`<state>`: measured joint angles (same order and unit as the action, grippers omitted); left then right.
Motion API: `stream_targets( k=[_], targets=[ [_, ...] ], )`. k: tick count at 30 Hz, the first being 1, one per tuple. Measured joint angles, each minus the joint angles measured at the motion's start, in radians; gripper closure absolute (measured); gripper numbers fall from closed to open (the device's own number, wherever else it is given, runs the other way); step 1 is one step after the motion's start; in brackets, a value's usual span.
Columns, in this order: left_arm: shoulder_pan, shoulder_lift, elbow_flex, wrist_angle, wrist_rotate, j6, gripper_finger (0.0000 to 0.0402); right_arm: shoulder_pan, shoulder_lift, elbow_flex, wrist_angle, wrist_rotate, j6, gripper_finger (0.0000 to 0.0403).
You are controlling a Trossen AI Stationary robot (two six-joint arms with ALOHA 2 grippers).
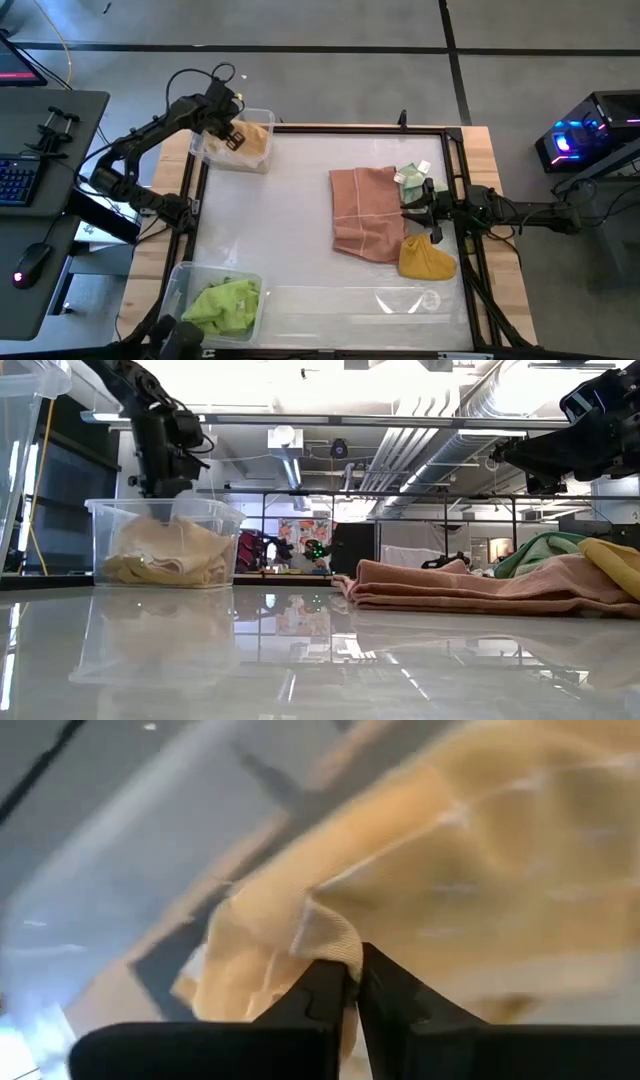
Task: Sort towels by color in basket
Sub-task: Put the yellow patterned towel into the top transparent bin
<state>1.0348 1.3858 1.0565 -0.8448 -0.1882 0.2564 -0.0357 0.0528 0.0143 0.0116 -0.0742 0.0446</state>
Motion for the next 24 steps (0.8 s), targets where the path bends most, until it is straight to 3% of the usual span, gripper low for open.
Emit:
stream_targets(
  k=[9, 13, 20, 24],
  targets=[
    [-0.078, -0.081, 0.0, -0.062, 0.186, -0.037, 0.0399, 0.0, 0.0, 0.0, 0.0, 0.0, 0.0, 0.0305],
    [-0.054, -0.06, 0.0, 0.017, 0.149, -0.075, 0.0401, 0.0, 0.0, 0.0, 0.0, 0.0, 0.0, 0.0305],
    [-0.01, 0.084, 0.0, 0.007, 0.131, -0.125, 0.0401, 0.0, 0.0, 0.0, 0.0, 0.0, 0.0, 0.0305],
    [-0.031, 0.077, 0.017, 0.047, 0.056, -0.115, 0.0393, 0.0, 0.0, 0.0, 0.0, 0.0, 0.0, 0.0305]
  ],
)
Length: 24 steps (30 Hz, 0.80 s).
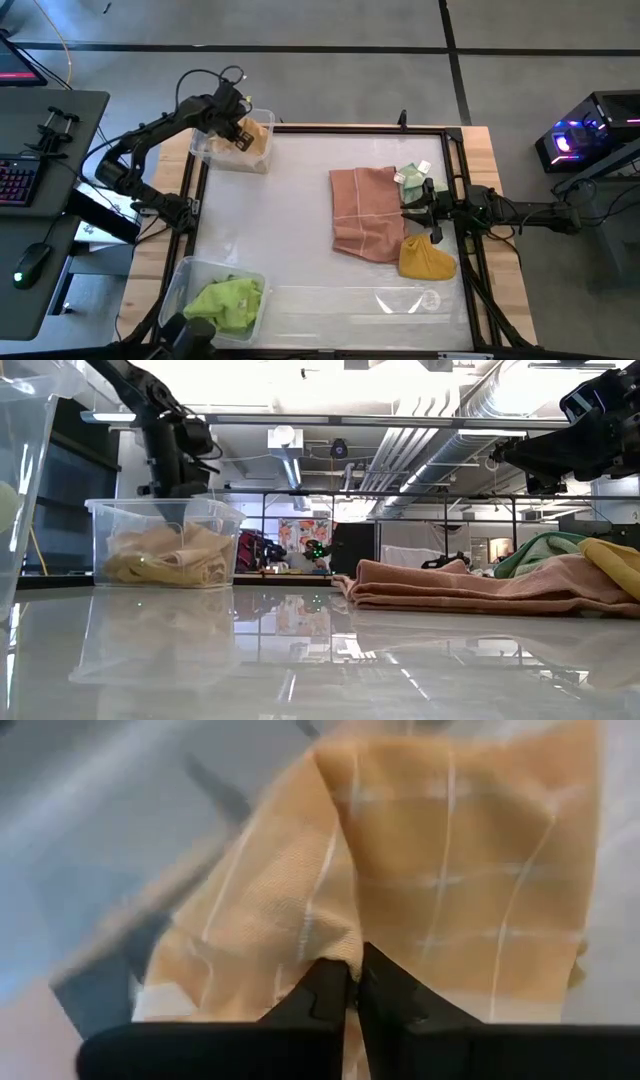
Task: Sort towels by color in basket
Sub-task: Put the yellow patterned towel into the top transparent bin, then fold the brown towel
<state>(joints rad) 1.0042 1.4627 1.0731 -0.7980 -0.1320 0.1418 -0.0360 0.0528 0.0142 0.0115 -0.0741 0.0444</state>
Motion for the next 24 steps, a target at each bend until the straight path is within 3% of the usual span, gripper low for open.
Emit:
stream_targets(
  k=[13, 24],
  targets=[
    [-0.015, -0.161, -0.003, -0.043, 0.044, -0.02, 0.0253, 0.0, 0.0, 0.0, 0.0, 0.0, 0.0, 0.0305],
    [-0.092, -0.256, -0.012, -0.05, -0.001, -0.06, 0.0248, 0.0, 0.0, 0.0, 0.0, 0.0, 0.0, 0.0305]
  ],
)
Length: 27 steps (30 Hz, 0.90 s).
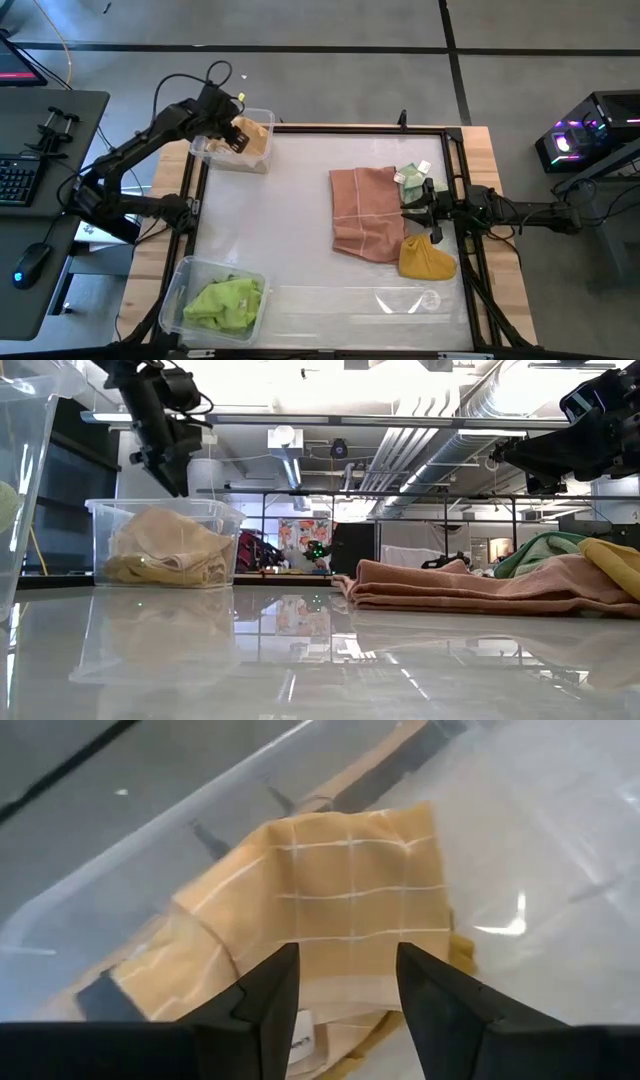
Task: Sort towels by color in basket
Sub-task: Fold the brown towel
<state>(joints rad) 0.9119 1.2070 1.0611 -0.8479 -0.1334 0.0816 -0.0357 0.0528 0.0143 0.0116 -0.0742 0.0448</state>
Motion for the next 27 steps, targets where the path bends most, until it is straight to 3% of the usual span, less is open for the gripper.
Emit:
stream_targets(
  k=[8, 13, 20, 27],
  targets=[
    [-0.083, 0.008, -0.001, 0.041, -0.042, 0.002, 0.026, 0.0, 0.0, 0.0, 0.0, 0.0, 0.0, 0.0305],
    [-0.19, -0.022, -0.011, 0.147, 0.054, 0.004, 0.0269, 0.0, 0.0, 0.0, 0.0, 0.0, 0.0, 0.0305],
    [-0.468, -0.131, -0.261, 0.677, 0.209, -0.083, 0.0275, 0.0, 0.0, 0.0, 0.0, 0.0, 0.0, 0.0305],
    [-0.81, -0.113, -0.535, 1.341, 0.172, -0.057, 0.0275, 0.0, 0.0, 0.0, 0.0, 0.0, 0.0, 0.0305]
  ],
)
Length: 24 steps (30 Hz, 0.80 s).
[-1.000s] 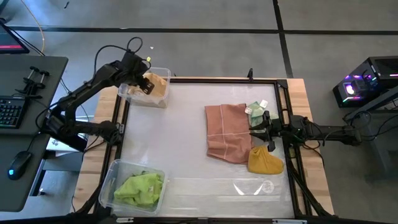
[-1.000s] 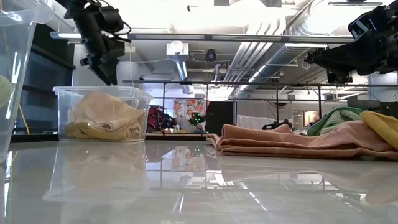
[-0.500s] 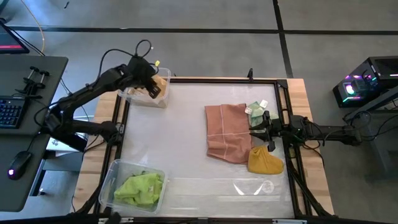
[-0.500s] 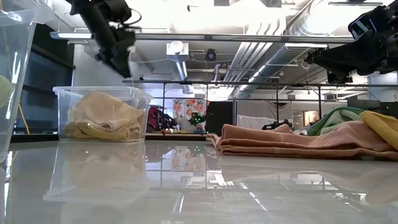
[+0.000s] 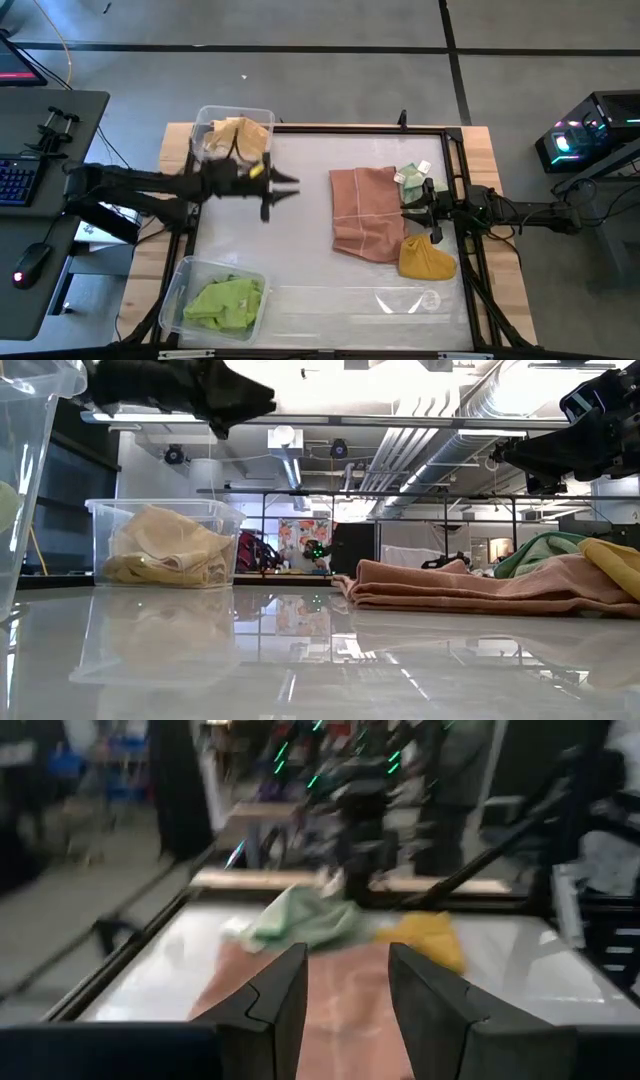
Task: Sort towels by color in basket
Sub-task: Fold the brown towel
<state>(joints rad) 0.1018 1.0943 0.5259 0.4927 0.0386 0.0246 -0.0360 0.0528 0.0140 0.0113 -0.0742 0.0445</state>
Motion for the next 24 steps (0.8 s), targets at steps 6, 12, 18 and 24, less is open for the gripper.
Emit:
stream_targets(
  k=[6, 12, 18, 24],
  targets=[
    [-0.197, 0.161, -0.061, 0.259, -0.264, 0.021, 0.0276, 0.0, 0.0, 0.0, 0.0, 0.0, 0.0, 0.0305],
    [-0.259, 0.356, 0.0, 0.323, -0.315, 0.026, 0.0276, -0.001, -0.001, 0.0, 0.007, 0.0, -0.051, 0.0305],
    [-0.259, 0.485, 0.065, 0.322, -0.311, 0.051, 0.0276, -0.001, -0.001, 0.0, 0.031, 0.0, 0.005, 0.0305],
    [-0.258, 0.542, 0.09, 0.321, -0.311, 0.05, 0.0276, 0.002, 0.001, -0.004, 0.205, 0.01, 0.114, 0.0305]
  ],
)
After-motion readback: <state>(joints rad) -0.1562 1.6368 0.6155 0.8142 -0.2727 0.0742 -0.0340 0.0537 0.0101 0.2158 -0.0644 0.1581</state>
